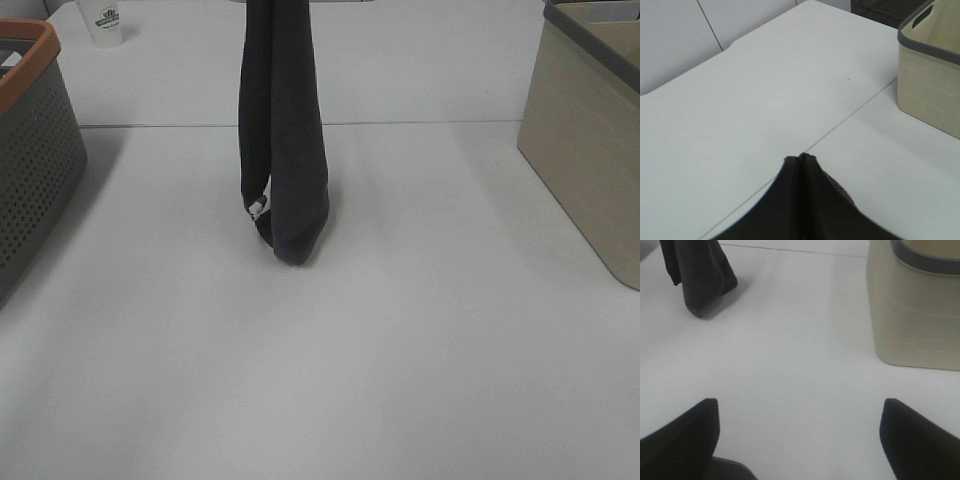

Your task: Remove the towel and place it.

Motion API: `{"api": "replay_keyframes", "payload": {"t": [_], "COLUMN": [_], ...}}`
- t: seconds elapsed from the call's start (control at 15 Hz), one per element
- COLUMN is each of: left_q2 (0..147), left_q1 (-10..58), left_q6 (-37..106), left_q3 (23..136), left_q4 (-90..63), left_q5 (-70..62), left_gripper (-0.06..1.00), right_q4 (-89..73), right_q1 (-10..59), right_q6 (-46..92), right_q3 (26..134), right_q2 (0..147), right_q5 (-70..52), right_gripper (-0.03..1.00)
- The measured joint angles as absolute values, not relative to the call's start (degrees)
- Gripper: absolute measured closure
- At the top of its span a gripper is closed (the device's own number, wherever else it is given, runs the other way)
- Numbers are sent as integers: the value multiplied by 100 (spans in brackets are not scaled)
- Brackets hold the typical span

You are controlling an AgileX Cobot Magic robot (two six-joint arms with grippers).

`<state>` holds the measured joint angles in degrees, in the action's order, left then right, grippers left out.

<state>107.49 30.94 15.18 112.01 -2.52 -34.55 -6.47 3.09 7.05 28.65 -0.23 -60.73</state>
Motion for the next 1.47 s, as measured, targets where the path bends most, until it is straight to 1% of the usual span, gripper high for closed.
{"api": "replay_keyframes", "payload": {"t": [0.13, 0.27, 0.4, 0.53, 0.67, 0.73, 0.8, 0.87, 1.07, 1.2, 1.33, 1.47], "left_q2": [10772, 10772, 10772, 10772, 10772, 10772, 10772, 10772, 10772, 10772, 10772, 10772], "left_q1": [3180, 3180, 3180, 3180, 3180, 3180, 3180, 3180, 3180, 3180, 3180, 3180], "left_q6": [1478, 1478, 1478, 1421, 1238, 1186, 1117, 1014, 934, 882, 877, 877], "left_q3": [11201, 11201, 11201, 11201, 11201, 11201, 11201, 11201, 11201, 11201, 11201, 11201], "left_q4": [-201, -189, -149, -132, 0, 40, 109, 258, 298, 298, 309, 309], "left_q5": [-3547, -3547, -3564, -3615, -3673, -3684, -3753, -3799, -3799, -3799, -3799, -3799], "left_gripper": [94, 94, 94, 94, 94, 94, 94, 94, 94, 94, 94, 94], "right_q4": [-980, -1490, -2017, -2916, -3896, -4228, -4887, -6285, -7792, -8216, -8932, -9523], "right_q1": [309, 309, 309, 309, 309, 309, 309, 309, 367, 825, 2045, 3174], "right_q6": [1146, 1673, 2068, 2750, 4171, 4624, 5460, 7042, 8560, 9150, 9500, 9626], "right_q3": [2882, 2945, 2945, 2945, 2945, 2945, 2945, 2945, 2945, 2945, 3037, 3403], "right_q2": [-23, 292, 716, 1536, 2492, 2744, 3203, 4125, 5306, 5884, 6549, 7208], "right_q5": [-6073, -5901, -5392, -4773, -4395, -4314, -4165, -3908, -3489, -2893, -1587, -155], "right_gripper": [13, 14, 15, 17, 18, 18, 18, 19, 19, 19, 19, 20]}}
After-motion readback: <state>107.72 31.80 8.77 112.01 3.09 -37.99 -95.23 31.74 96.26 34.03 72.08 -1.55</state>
